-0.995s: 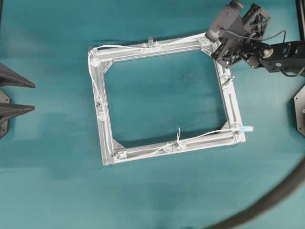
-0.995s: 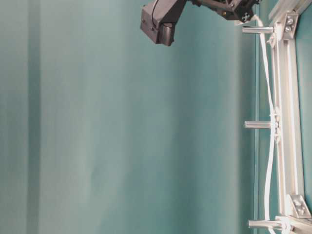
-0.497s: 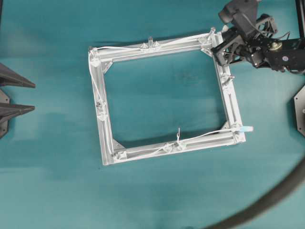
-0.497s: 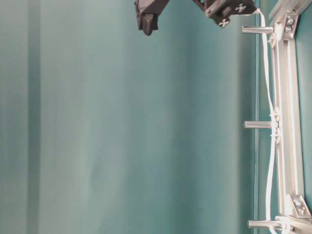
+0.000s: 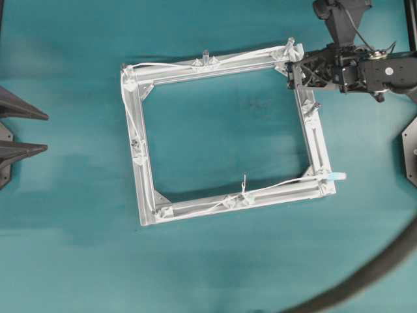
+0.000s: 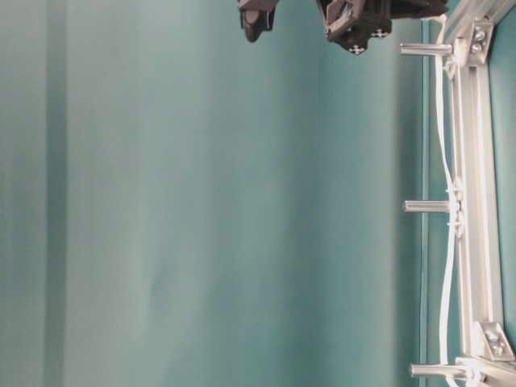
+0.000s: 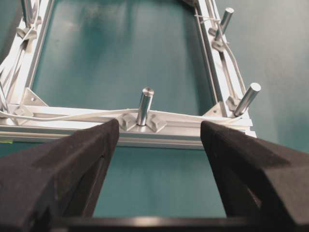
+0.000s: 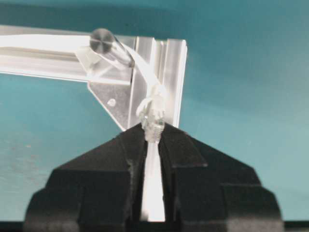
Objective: Move the cable alternately left and right between 8 pins so it hooks onto each one.
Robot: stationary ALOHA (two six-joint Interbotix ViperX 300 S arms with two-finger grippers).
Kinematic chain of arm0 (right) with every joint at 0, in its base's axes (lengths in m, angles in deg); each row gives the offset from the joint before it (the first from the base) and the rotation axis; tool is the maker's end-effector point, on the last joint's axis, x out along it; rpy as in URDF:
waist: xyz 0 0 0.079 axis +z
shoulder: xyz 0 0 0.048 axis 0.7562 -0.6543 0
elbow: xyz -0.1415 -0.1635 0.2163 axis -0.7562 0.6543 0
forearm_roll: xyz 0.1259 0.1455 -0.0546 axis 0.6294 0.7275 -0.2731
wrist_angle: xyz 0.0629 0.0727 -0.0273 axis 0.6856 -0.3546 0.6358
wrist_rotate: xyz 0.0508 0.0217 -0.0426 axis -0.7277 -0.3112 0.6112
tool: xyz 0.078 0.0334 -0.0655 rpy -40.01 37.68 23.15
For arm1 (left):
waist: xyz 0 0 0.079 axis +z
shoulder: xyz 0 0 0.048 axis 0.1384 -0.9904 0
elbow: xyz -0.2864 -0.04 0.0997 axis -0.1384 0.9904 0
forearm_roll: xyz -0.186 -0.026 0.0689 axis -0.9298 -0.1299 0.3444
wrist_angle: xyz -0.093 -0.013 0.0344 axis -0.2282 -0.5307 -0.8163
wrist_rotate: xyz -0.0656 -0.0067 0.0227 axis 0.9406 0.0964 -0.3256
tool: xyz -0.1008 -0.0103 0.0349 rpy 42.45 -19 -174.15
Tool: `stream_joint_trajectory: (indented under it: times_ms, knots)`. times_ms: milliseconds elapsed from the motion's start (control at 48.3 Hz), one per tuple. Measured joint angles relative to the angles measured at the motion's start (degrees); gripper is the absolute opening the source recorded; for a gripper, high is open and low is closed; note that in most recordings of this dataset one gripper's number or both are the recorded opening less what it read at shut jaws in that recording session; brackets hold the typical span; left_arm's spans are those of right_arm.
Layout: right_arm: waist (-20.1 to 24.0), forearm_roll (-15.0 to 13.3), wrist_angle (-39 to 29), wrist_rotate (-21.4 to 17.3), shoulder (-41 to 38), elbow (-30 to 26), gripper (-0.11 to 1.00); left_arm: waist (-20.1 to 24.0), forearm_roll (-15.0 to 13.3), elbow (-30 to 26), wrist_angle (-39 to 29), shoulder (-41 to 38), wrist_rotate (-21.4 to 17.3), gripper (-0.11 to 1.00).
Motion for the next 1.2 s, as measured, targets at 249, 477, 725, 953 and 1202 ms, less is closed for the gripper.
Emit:
stream_joint_trajectory:
  times_ms: [249, 477, 725, 953, 1202]
  knots:
    - [-0.6, 2.5, 2.4, -7.8, 0.6, 0.0, 0.06, 0.0, 0.0, 0.0, 0.0, 0.0, 0.0, 0.78]
    - [-0.6, 2.5, 4.8, -8.4, 0.7, 0.0, 0.06, 0.0, 0.0, 0.0, 0.0, 0.0, 0.0, 0.78]
    - [-0.7, 2.5, 6.0, -8.1, 0.7, 1.4, 0.06, 0.0, -0.1, 0.0, 0.0, 0.0, 0.0, 0.78]
    - [-0.7, 2.5, 11.7, -7.6, 0.7, 4.2, 0.06, 0.0, 0.0, 0.0, 0.0, 0.0, 0.0, 0.78]
    - [-0.8, 2.5, 15.6, -7.6, 0.7, 4.9, 0.07, 0.0, 0.0, 0.0, 0.0, -0.1, 0.0, 0.78]
